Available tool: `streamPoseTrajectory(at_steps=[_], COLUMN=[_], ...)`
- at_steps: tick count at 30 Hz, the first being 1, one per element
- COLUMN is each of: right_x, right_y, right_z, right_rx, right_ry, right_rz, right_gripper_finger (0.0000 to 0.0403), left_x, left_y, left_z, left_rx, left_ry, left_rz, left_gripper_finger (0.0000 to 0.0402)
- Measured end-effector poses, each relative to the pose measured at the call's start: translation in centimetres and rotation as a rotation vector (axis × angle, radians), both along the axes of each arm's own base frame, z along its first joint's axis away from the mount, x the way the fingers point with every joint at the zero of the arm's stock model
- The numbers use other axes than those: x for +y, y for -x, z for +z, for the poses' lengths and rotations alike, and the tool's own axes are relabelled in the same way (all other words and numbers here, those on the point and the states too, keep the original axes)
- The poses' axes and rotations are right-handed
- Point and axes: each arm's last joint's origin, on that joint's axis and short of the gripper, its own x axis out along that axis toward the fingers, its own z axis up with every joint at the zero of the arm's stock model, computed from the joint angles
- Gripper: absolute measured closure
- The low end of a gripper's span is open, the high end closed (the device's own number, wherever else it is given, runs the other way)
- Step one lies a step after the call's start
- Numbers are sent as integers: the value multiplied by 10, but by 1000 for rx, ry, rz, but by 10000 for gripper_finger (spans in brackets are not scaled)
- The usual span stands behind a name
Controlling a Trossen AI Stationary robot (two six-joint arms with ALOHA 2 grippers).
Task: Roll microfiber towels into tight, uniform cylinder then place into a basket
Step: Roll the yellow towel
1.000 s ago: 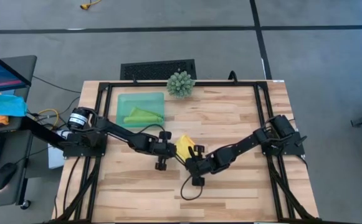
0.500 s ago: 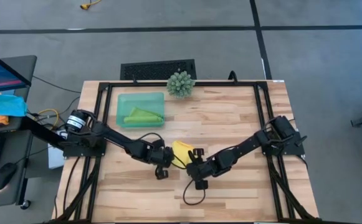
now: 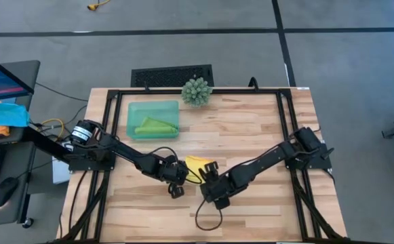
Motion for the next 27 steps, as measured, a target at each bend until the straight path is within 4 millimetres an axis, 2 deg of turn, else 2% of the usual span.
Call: streamPoseTrajectory(at_steps=[4, 11, 13, 16, 18, 22, 27], right_x=[11, 10, 9, 0, -3, -9, -12], right_y=[-3, -2, -9, -6, -13, -15, -16], right_z=[6, -6, -11, -27, -36, -47, -49], right_rx=[-60, -58, -80, 11, 4, 38, 31], right_ry=[11, 85, 76, 131, 122, 128, 84], right_rz=[99, 108, 95, 77, 52, -13, -134], right_gripper_finger=[189, 207, 211, 217, 220, 227, 247], left_x=[0, 0, 0, 0, 0, -1, -1], left_y=[0, 0, 0, 0, 0, 1, 1], left_z=[0, 0, 0, 0, 0, -1, -1], left_rx=[1, 2, 2, 3, 6, 14, 17], left_ry=[6, 7, 7, 8, 14, 27, 27], left_rz=[11, 13, 13, 12, 8, 1, 1], left_gripper_finger=[397, 397, 397, 397, 397, 397, 397])
